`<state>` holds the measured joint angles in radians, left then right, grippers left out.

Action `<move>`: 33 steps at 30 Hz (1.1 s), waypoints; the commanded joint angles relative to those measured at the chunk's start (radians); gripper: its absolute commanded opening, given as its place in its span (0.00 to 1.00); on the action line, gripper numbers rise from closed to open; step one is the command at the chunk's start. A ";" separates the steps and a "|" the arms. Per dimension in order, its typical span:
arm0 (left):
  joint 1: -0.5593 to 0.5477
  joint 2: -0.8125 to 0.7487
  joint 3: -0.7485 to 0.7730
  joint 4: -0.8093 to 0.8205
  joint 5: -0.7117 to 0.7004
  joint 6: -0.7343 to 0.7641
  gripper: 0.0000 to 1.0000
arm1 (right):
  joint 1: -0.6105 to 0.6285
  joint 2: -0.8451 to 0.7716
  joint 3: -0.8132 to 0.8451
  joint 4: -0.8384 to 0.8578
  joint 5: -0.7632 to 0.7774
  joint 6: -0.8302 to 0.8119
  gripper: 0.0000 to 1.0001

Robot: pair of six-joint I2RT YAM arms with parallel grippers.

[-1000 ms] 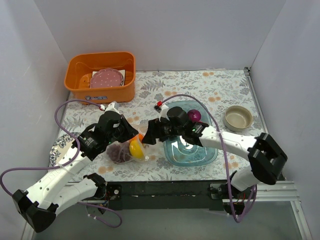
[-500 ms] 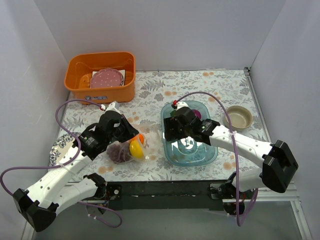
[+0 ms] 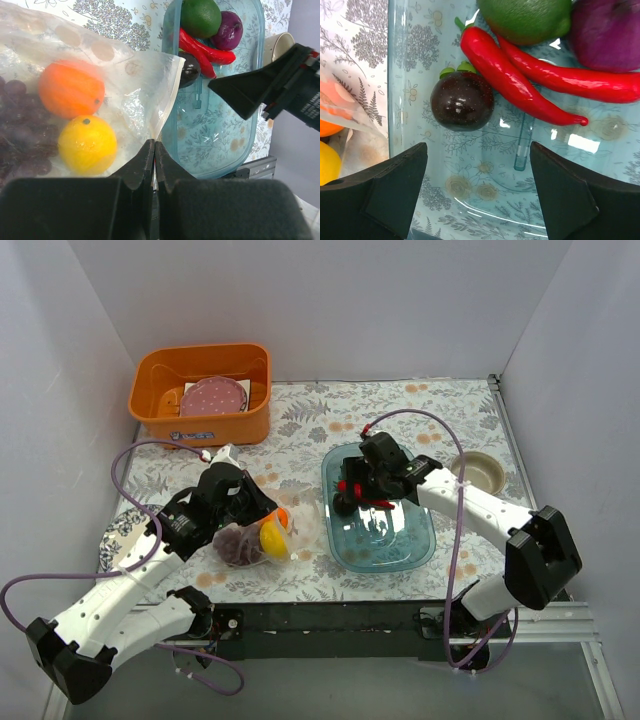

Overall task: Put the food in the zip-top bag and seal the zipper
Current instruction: Place the fake fruit in the zipper food storage bag, then pick up the fake fruit from the bin.

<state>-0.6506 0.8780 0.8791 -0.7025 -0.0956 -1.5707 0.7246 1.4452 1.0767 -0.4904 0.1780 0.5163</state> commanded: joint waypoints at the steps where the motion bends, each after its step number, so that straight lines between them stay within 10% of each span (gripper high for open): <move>1: -0.001 -0.011 0.003 0.001 0.003 0.000 0.00 | -0.016 0.060 0.037 0.061 -0.126 0.016 0.90; 33: -0.001 -0.027 -0.006 -0.011 0.000 0.005 0.00 | -0.022 0.193 -0.006 0.151 -0.147 0.042 0.57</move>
<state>-0.6506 0.8646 0.8776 -0.7048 -0.0933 -1.5700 0.7059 1.6825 1.1114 -0.3698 0.0338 0.5690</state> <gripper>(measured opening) 0.010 0.664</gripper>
